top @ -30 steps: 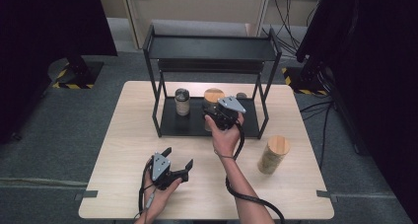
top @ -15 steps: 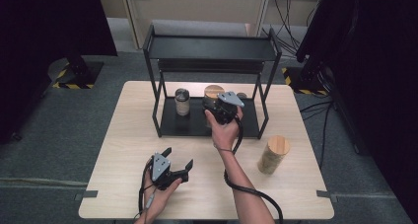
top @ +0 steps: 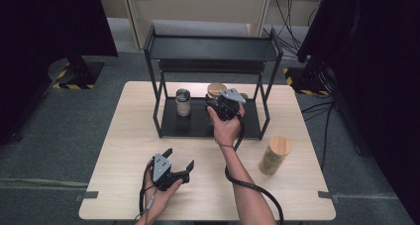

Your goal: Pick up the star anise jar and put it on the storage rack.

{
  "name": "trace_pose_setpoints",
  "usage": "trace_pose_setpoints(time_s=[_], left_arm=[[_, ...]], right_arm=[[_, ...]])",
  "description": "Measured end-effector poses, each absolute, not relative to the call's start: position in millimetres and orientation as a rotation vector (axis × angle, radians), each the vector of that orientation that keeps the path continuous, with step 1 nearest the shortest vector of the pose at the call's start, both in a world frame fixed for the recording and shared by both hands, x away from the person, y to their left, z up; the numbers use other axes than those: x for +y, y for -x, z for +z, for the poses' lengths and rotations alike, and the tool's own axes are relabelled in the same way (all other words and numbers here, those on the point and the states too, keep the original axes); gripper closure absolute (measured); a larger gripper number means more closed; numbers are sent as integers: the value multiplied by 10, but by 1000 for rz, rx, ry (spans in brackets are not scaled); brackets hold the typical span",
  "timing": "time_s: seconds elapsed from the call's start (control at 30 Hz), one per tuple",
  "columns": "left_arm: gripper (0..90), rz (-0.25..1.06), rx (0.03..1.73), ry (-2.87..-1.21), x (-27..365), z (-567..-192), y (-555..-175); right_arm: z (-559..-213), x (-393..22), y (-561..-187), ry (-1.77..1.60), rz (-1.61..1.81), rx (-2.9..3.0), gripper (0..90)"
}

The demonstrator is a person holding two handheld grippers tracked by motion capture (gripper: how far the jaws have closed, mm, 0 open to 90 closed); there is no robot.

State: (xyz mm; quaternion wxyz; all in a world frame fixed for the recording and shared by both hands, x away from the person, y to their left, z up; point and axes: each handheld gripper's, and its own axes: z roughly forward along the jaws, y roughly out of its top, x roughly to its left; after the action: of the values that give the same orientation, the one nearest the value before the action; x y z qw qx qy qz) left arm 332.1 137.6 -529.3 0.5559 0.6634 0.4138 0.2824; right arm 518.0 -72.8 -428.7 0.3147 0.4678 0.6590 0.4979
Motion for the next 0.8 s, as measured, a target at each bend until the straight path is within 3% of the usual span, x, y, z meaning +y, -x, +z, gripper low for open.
trace_pose_setpoints(time_s=[0.8], left_arm=[[66,665,972,-1570,1375,-5293,-3319]], right_arm=[[-4439,-703,-5404,-1270,1298,1737,255]])
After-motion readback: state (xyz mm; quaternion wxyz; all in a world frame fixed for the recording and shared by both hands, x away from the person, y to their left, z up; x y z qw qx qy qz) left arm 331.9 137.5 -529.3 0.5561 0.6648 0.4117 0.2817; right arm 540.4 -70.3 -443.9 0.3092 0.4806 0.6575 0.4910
